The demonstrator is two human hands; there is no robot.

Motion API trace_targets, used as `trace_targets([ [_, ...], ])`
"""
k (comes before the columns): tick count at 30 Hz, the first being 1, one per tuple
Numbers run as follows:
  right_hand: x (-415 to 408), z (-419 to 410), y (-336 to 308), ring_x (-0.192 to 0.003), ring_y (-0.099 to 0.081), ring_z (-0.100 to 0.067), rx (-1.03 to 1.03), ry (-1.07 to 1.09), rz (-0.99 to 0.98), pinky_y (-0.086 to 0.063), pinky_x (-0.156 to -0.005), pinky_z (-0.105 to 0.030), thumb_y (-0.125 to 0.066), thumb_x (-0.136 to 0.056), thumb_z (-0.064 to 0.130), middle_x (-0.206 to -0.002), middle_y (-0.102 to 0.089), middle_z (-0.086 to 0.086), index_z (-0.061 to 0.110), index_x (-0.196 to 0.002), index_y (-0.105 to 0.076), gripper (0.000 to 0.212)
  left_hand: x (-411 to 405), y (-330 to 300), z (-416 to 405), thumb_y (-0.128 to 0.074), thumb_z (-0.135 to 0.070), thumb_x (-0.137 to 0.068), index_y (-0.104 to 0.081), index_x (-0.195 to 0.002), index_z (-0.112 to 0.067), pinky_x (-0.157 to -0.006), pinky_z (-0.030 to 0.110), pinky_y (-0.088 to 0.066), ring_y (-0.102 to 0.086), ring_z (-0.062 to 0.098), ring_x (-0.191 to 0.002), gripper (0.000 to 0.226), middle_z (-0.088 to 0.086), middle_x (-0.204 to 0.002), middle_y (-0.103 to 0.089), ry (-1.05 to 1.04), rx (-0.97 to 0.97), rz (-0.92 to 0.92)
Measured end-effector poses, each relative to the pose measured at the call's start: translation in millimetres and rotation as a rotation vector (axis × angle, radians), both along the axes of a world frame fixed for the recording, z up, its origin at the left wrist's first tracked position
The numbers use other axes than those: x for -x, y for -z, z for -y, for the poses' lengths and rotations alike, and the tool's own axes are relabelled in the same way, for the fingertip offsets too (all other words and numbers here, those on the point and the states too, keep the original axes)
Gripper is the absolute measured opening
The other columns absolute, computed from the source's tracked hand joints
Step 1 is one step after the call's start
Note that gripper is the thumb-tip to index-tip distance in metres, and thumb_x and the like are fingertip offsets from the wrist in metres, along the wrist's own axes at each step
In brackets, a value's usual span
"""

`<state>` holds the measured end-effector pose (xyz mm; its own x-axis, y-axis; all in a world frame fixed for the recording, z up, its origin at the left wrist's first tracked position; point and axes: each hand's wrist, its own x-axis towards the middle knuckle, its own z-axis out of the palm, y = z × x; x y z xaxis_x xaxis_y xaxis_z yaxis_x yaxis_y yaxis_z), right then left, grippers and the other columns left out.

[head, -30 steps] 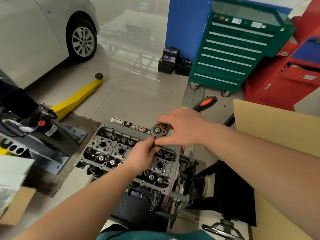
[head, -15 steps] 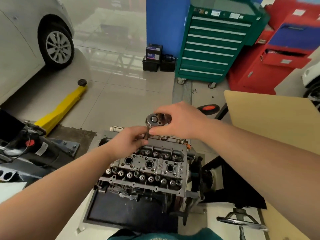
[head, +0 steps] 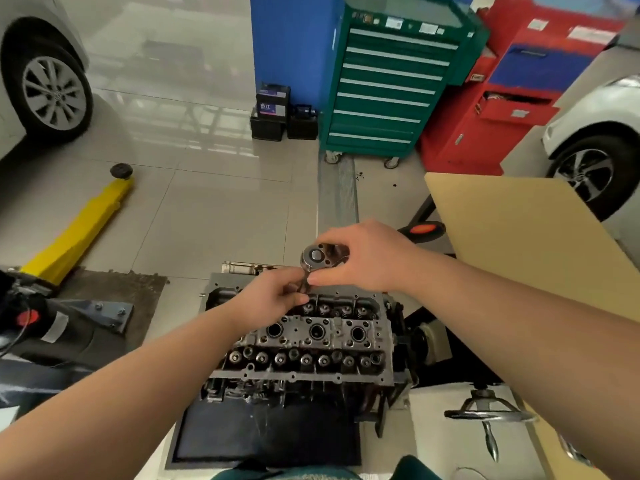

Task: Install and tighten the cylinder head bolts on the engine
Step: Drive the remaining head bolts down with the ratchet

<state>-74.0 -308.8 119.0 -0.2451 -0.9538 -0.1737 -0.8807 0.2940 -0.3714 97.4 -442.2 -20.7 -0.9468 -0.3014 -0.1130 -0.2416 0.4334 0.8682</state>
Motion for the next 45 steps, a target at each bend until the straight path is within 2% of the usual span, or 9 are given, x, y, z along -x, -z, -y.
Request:
trace_targets([
  [6, -7, 6, -2, -0.073, -0.057, 0.0, 0.023, -0.01, -0.057, -0.051, -0.065, -0.032, -0.054, -0.07, 0.09, -0.079, -0.065, 0.02, 0.044, -0.101, -0.066, 0.056, 1, 3, 3, -0.071, -0.009, -0.098, -0.066, -0.102, -0.01, -0.077, 0.013, -0.049, -0.061, 0.007, -0.08, 0.007, -0.006, -0.09, -0.065, -0.005, -0.021, -0.019],
  [15, -13, 0, -9, -0.076, -0.058, -0.005, -0.023, -0.102, -0.098, -0.053, -0.07, -0.038, -0.057, -0.075, 0.083, -0.08, -0.064, 0.017, 0.041, -0.104, -0.063, 0.052, -1, 5, 1, -0.073, -0.01, -0.096, -0.068, -0.105, -0.005, -0.084, 0.035, -0.053, -0.061, 0.021, -0.087, 0.012, 0.009, -0.099, -0.065, 0.083, 0.054, -0.046],
  [23, -22, -2, -11, -0.079, -0.059, -0.004, -0.012, 0.004, -0.028, -0.055, -0.074, -0.04, -0.066, -0.079, 0.074, -0.081, -0.064, 0.019, 0.046, -0.104, -0.064, 0.038, 0, 4, 13, -0.071, -0.007, -0.097, -0.067, -0.101, -0.023, -0.074, 0.007, -0.044, -0.062, -0.005, -0.079, 0.017, -0.03, -0.085, -0.064, 0.16, 0.038, -0.047],
  [28, -32, -8, -13, -0.072, -0.055, 0.001, -0.022, 0.057, -0.119, -0.05, -0.065, -0.033, -0.061, -0.077, 0.081, -0.074, -0.06, 0.02, 0.044, -0.105, -0.063, 0.046, 0, 10, 15, -0.072, -0.01, -0.097, -0.07, -0.104, -0.026, -0.08, 0.01, -0.046, -0.065, 0.003, -0.091, 0.017, -0.014, -0.095, -0.069, 0.161, 0.015, -0.046],
  [33, -65, -15, 2, -0.071, -0.054, -0.012, -0.115, 0.277, -0.253, -0.039, -0.055, -0.033, -0.048, -0.08, 0.089, -0.075, -0.053, 0.012, 0.033, -0.093, -0.052, 0.057, 2, 5, 19, -0.072, -0.011, -0.097, -0.061, -0.086, -0.057, -0.076, 0.007, -0.046, -0.061, -0.007, -0.085, 0.049, -0.032, -0.09, -0.064, 0.221, 0.051, -0.022],
  [36, -79, -16, 4, -0.072, -0.049, -0.019, -0.206, 0.251, -0.27, -0.032, -0.053, -0.034, -0.054, -0.092, 0.072, -0.078, -0.046, 0.006, 0.026, -0.101, -0.044, 0.048, 4, 7, 23, -0.074, -0.017, -0.097, -0.061, -0.083, -0.059, -0.078, 0.019, -0.051, -0.065, 0.0, -0.085, 0.045, -0.024, -0.089, -0.068, 0.271, 0.111, 0.003],
  [39, -70, -19, -6, -0.066, -0.048, -0.014, -0.301, 0.139, -0.211, -0.031, -0.05, -0.033, -0.061, -0.099, 0.027, -0.086, -0.056, 0.0, 0.023, -0.108, -0.045, 0.019, 3, 1, 24, -0.074, -0.018, -0.096, -0.06, -0.081, -0.052, -0.081, 0.023, -0.048, -0.065, -0.005, -0.086, 0.04, -0.02, -0.086, -0.071, 0.292, 0.152, 0.051],
  [43, -49, -12, -18, -0.068, -0.052, -0.018, -0.324, -0.015, -0.346, -0.042, -0.054, -0.039, -0.056, -0.092, 0.006, -0.078, -0.051, 0.006, 0.034, -0.11, -0.042, 0.036, -2, -15, 3, -0.067, -0.026, -0.1, -0.066, -0.109, -0.044, -0.09, 0.035, -0.054, -0.069, 0.012, -0.099, 0.02, -0.013, -0.103, -0.074, 0.23, 0.063, -0.03],
  [45, -38, -3, -21, -0.082, -0.058, -0.023, -0.277, -0.16, -0.441, -0.05, -0.076, -0.046, -0.057, -0.088, 0.002, -0.086, -0.058, 0.007, 0.037, -0.115, -0.045, 0.046, -7, -25, -16, -0.064, -0.045, -0.097, -0.064, -0.12, -0.046, -0.094, 0.034, -0.055, -0.069, 0.016, -0.104, 0.023, -0.009, -0.11, -0.075, 0.104, -0.161, -0.121],
])
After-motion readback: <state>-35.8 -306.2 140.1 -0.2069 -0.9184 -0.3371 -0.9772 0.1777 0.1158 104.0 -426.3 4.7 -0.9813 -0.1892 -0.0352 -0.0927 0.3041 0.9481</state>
